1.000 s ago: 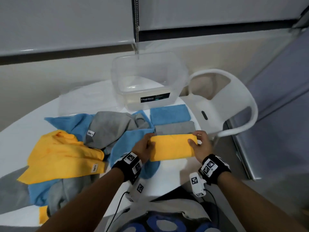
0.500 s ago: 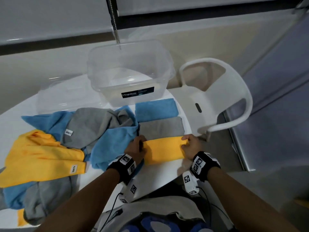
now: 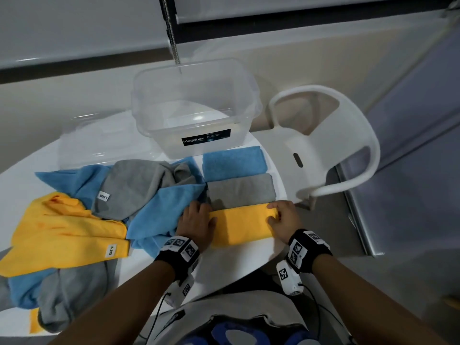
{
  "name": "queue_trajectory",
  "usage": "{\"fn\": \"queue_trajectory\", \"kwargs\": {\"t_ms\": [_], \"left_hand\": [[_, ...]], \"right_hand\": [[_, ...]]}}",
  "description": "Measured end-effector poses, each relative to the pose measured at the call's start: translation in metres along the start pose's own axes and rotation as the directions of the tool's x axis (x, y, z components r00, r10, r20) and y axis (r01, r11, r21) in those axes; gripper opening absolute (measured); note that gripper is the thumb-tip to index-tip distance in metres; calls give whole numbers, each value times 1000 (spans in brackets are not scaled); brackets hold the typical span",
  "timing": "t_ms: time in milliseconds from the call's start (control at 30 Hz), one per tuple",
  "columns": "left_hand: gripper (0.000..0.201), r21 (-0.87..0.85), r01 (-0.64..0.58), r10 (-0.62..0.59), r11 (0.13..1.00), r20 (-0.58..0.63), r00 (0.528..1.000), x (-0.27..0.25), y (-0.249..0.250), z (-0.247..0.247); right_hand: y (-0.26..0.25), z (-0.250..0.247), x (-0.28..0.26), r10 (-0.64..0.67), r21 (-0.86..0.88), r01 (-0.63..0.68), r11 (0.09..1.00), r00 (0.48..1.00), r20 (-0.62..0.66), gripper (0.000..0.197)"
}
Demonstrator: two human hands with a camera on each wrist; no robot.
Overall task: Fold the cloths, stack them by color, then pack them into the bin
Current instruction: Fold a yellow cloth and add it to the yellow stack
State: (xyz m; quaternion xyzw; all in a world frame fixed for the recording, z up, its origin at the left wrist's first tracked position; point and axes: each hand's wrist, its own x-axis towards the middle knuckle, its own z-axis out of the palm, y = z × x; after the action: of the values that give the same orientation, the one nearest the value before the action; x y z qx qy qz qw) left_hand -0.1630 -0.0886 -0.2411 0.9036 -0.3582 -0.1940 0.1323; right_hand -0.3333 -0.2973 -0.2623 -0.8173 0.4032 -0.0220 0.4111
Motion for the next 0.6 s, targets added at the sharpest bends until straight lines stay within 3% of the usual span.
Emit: {"fn": "queue_trajectory", "kwargs": {"t_ms": [67,133,233,333,600], "left_hand": [[39,92,-173,176,981,-28,984,-4,9,4],[47,163,-291,292,943,19,956,-9,16,8],[55,185,-373,353,909,136,926,-15,17,16],[58,211,-376,318,902,262,911,-15,8,24],[59,243,-396,308,885,333,891,-8,-3,35]], "right_hand": [[-3,-1,-3,-56,-45,54,998,997,-51,40],[-3,-1,-9,-259,-193,238,952,962,-87,47],[-2,9,-19,-486,-383,503,775,861,149,53],[10,20,-24,-411,-431,566,703,818,403,59],[31,5,-20,-208,-556,466,688,861,465,65]]}}
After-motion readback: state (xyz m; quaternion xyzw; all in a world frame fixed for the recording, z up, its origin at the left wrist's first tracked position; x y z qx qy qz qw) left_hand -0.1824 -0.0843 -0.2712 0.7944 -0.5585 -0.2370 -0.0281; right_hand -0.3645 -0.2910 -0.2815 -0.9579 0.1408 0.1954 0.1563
